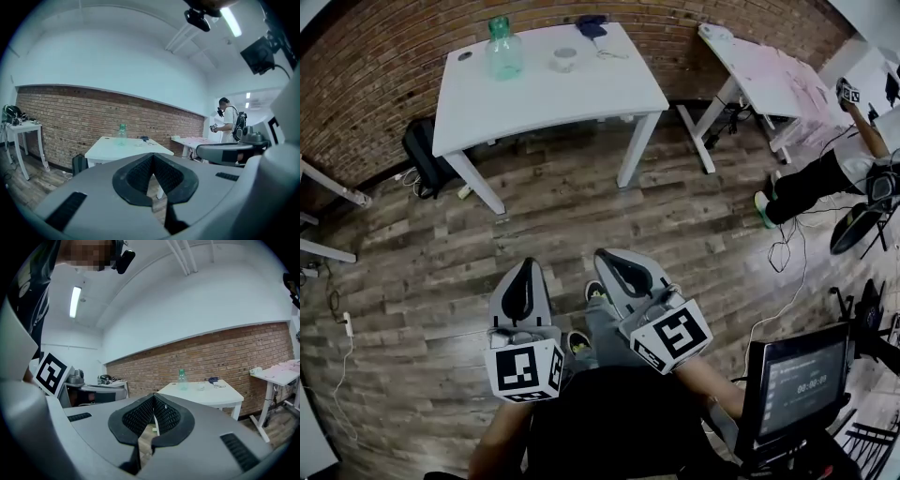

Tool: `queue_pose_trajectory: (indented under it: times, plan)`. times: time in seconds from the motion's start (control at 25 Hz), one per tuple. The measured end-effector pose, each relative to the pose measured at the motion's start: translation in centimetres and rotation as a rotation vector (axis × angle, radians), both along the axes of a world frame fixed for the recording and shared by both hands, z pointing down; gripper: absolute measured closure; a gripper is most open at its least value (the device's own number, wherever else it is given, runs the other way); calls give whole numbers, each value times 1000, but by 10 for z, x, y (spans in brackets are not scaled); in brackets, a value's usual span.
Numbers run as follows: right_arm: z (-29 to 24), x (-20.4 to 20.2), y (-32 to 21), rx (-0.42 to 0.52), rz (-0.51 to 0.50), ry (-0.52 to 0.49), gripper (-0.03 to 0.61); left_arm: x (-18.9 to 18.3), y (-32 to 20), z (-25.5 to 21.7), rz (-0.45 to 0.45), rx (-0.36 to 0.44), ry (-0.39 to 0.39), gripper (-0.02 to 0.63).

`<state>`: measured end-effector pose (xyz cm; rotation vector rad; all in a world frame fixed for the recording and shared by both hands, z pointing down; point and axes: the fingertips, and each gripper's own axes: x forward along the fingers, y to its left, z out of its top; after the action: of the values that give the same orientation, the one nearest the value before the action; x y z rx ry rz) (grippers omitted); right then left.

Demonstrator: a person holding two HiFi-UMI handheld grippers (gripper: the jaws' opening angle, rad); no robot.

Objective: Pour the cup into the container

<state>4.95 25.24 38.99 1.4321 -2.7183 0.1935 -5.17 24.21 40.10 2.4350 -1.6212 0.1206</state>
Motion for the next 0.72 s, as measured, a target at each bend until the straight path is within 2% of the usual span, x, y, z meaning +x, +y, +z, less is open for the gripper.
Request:
queue_pose_trajectory:
  times: [0.16, 0.52, 0.72]
  plan:
    - [2, 12, -46, 9, -10, 8, 580, 12, -48, 0, -8, -11, -15, 617]
    - [1, 53, -131, 5, -25, -54, 580, 54, -125, -7, -9, -8, -62, 617]
    - [-4, 59, -164, 7, -35, -62, 580, 47, -156, -18, -55, 8, -64, 617]
